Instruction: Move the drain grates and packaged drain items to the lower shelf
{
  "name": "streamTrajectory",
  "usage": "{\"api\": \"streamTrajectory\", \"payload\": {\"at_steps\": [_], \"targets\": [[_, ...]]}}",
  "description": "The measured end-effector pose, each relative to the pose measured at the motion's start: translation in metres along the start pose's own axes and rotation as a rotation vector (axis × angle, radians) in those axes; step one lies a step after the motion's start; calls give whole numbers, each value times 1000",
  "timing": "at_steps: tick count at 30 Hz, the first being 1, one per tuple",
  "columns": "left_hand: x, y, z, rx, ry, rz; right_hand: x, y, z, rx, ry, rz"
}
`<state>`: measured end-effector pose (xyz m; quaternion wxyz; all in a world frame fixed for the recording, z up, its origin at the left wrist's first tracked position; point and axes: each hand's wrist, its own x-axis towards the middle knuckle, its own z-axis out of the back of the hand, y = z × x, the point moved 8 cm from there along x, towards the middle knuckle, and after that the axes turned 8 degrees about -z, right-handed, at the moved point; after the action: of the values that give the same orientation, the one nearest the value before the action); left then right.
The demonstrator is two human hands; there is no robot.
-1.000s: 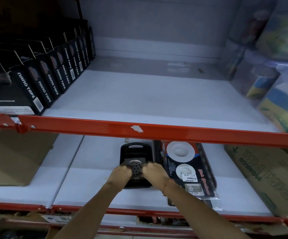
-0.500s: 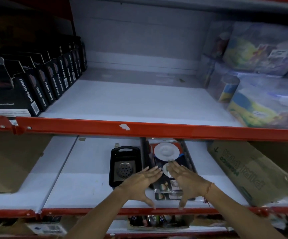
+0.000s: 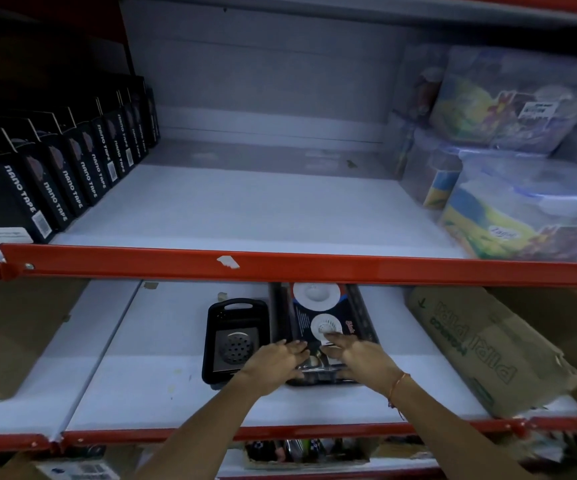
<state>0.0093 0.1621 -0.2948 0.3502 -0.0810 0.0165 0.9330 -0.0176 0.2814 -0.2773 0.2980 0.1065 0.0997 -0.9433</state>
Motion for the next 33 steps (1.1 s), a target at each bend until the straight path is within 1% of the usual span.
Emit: {"api": "streamTrajectory", "payload": {"at_steps": [3,5,8,10,13,16,18,20,24,29,31,33], "targets": [[-2,4,-9,40,-5,5,0,0,-9,24,-11,-7],[-7,11,-9,7,-55,56,-1,0,-9,71,-28,-23],[-22,20,-9,-24,-141,131,-4,2,-2,229,-86,-62],[-37,25,-11,-38,-182,198,-6,8,1,316,-113,-79],[-59,28,-21,-54,-176,315,-15,24,1,431,-120,-108],[-84,26,-27,-145,-217,469,-29,38,-1,451,-124,-126],[-95,19,-33,-198,-223,511,-37,45,-4,433,-145,-135],[-103,8,-34,-199,-234,521,-47,54,-5,429,-162,-132],[-117,-13,-34,-215,-224,537,-71,71,-11,422,-136,-119],[-134,-39,-35,-214,-225,507,-96,82,-18,437,-118,-130],[-137,-49,-35,-210,-207,491,-103,87,-18,418,-141,-117],[-145,-60,-31,-207,-157,491,-113,90,-19,369,-112,-138]]}}
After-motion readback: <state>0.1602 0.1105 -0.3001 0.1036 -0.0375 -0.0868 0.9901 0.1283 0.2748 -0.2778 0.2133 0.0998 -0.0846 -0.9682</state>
